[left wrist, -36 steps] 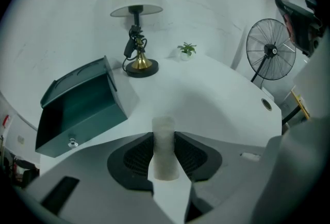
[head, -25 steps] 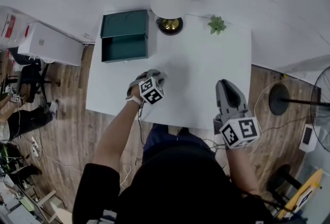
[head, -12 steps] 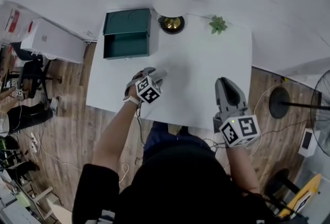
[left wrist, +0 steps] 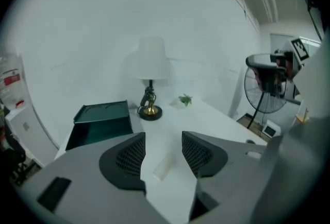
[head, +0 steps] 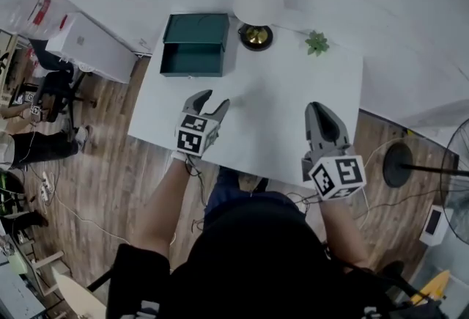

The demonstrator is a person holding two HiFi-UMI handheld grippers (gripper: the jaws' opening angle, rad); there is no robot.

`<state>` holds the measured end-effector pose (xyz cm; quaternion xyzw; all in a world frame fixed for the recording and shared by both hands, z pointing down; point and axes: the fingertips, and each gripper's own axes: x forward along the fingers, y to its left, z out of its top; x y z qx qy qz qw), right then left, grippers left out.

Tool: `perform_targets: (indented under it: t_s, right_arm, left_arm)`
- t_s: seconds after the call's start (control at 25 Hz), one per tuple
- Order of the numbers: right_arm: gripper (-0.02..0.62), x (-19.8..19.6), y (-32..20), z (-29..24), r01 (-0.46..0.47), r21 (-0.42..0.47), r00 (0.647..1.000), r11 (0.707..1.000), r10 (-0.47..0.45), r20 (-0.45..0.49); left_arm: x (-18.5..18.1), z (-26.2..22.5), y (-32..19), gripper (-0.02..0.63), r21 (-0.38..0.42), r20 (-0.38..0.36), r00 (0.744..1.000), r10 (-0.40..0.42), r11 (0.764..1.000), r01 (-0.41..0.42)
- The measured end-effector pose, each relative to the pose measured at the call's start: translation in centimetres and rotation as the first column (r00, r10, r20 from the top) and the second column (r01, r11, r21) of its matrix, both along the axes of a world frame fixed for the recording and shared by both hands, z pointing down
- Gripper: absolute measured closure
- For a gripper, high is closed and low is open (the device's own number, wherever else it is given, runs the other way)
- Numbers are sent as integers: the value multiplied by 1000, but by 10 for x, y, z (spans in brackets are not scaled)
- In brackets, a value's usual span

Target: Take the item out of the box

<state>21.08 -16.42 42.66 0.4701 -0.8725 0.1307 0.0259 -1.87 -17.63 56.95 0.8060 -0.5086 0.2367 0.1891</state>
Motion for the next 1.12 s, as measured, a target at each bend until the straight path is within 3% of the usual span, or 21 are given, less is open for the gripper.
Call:
perform_targets:
  t_s: [0.2, 0.48, 0.8, 1.12]
  right_arm:
    - [591, -11, 5, -17, 50, 51, 999, 997, -51, 11]
    - [591, -25, 13, -46, 107, 118, 993, 987, -111, 28]
    - [591, -57, 13, -94, 114, 229, 993, 967, -114, -13]
    - [591, -105, 7, -106, 106, 261, 994, 960, -101, -33]
  left_arm:
    - [-7, -74, 18, 402, 122, -129, 983, -133, 981, 149]
    - [1, -167, 50, 414, 281, -244, 959, -146, 935, 214]
    - [-30, -255, 65, 428, 440, -292, 946, -138, 859, 261]
    - [-93, -282, 75, 440, 505, -297, 940, -171, 807, 306]
